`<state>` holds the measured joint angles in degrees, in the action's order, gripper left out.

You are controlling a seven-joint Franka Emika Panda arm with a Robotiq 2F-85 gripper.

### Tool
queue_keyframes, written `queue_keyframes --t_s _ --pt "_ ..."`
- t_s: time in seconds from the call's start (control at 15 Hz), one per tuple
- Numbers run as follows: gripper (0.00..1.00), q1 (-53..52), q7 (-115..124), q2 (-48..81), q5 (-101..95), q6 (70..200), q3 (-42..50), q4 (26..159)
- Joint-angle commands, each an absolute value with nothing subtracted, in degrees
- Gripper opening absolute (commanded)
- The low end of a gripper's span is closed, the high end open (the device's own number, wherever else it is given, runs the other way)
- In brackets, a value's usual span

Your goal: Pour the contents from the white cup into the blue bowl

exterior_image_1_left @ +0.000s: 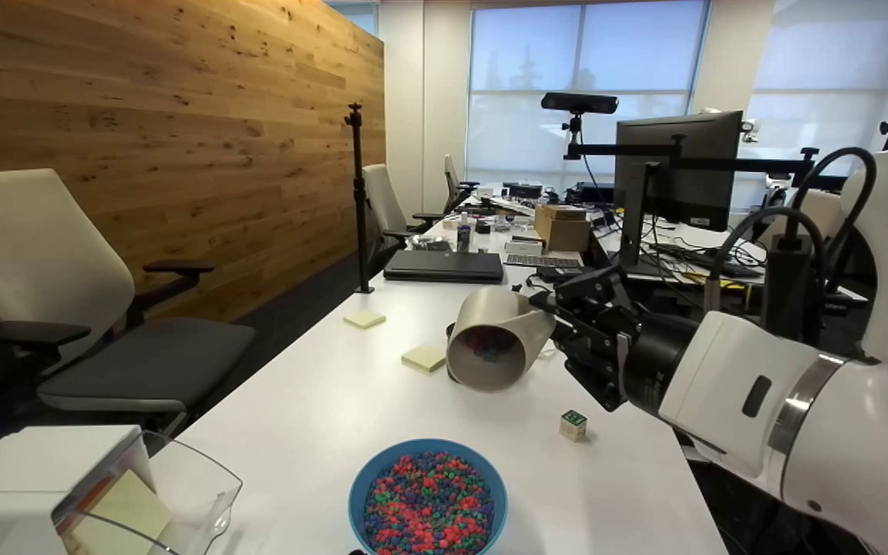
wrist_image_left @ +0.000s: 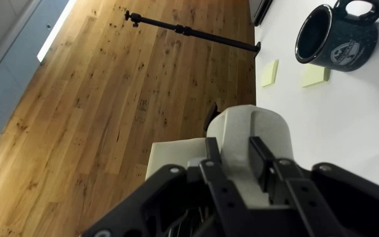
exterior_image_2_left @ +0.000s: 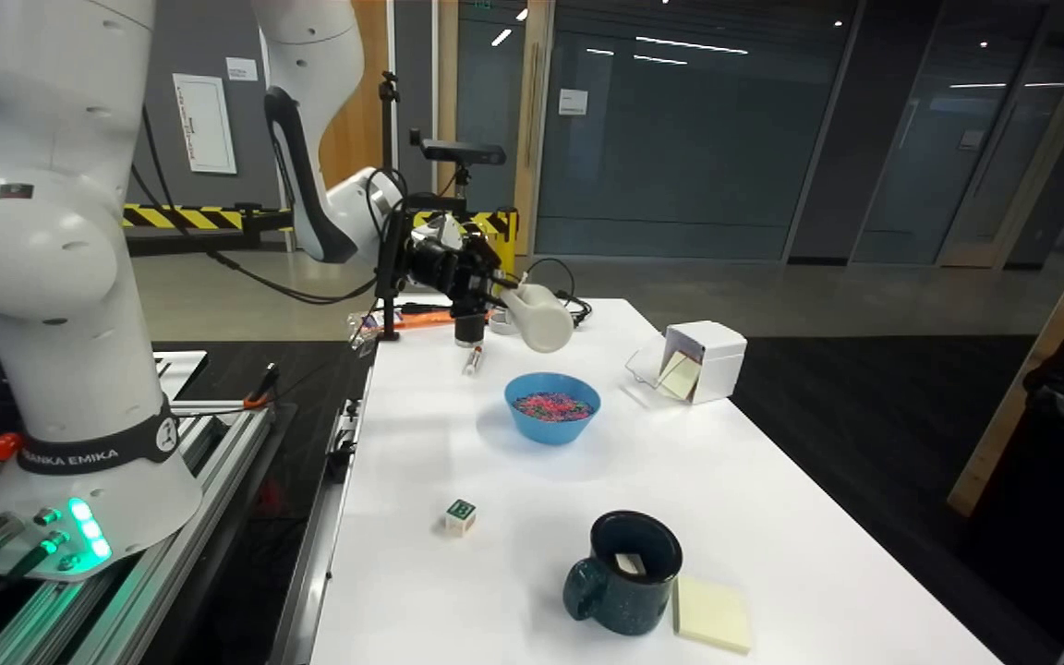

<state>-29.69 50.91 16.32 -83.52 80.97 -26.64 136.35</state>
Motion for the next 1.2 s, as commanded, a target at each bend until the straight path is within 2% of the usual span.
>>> queue_keyframes --t_s 0.0,1.13 --pt "0.07 -30.4 48.3 17.3 -86.9 77.5 -27.1 136.6" --pt "0.07 -31.8 44.0 22.6 -93.9 76.2 -27.2 136.1"
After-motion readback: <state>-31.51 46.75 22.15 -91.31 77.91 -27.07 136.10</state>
